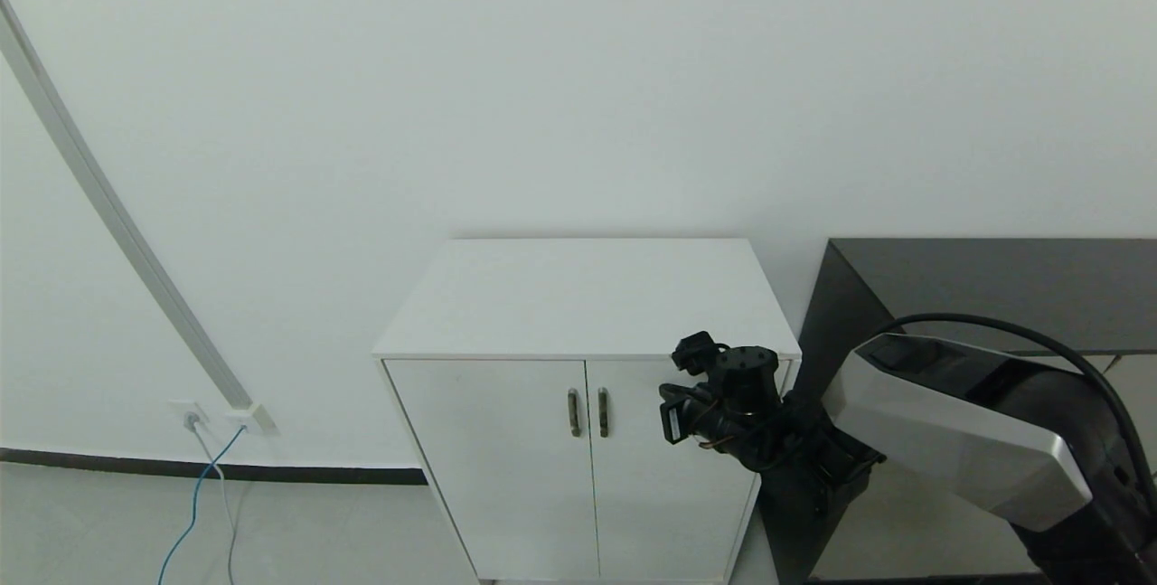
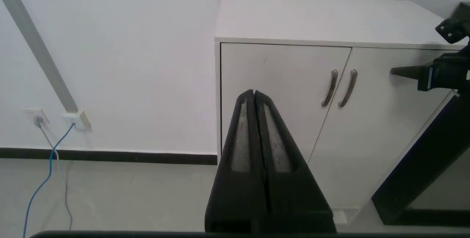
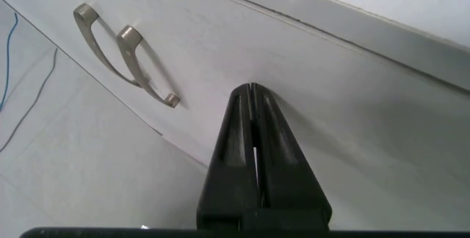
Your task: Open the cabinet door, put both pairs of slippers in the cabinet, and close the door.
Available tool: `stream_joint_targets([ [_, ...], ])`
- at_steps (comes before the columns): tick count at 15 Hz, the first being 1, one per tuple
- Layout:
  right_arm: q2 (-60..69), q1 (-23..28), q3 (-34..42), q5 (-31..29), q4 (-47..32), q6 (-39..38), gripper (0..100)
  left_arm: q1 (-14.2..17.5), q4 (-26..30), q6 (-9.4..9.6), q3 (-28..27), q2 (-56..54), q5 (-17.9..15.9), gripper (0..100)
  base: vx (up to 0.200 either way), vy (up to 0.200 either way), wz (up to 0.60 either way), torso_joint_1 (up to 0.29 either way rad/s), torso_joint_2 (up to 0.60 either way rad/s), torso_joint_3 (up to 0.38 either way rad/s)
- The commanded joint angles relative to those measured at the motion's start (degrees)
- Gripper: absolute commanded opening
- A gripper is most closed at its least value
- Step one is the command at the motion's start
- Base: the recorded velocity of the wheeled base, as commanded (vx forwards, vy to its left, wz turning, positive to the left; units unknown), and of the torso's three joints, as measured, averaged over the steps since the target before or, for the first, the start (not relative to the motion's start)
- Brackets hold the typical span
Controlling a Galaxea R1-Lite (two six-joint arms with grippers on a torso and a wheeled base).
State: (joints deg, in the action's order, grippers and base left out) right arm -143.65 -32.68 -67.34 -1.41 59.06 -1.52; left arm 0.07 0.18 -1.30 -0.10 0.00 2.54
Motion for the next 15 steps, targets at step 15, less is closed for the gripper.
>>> stream_joint_targets([
  [15, 14.28, 0.69, 21.37, -0.17, 10.99, -0.59, 0, 0.01, -0.01, -0.01, 0.01, 0.09, 0.01, 0, 0.000, 0.000, 0.00, 0.000, 0.00, 0.000],
])
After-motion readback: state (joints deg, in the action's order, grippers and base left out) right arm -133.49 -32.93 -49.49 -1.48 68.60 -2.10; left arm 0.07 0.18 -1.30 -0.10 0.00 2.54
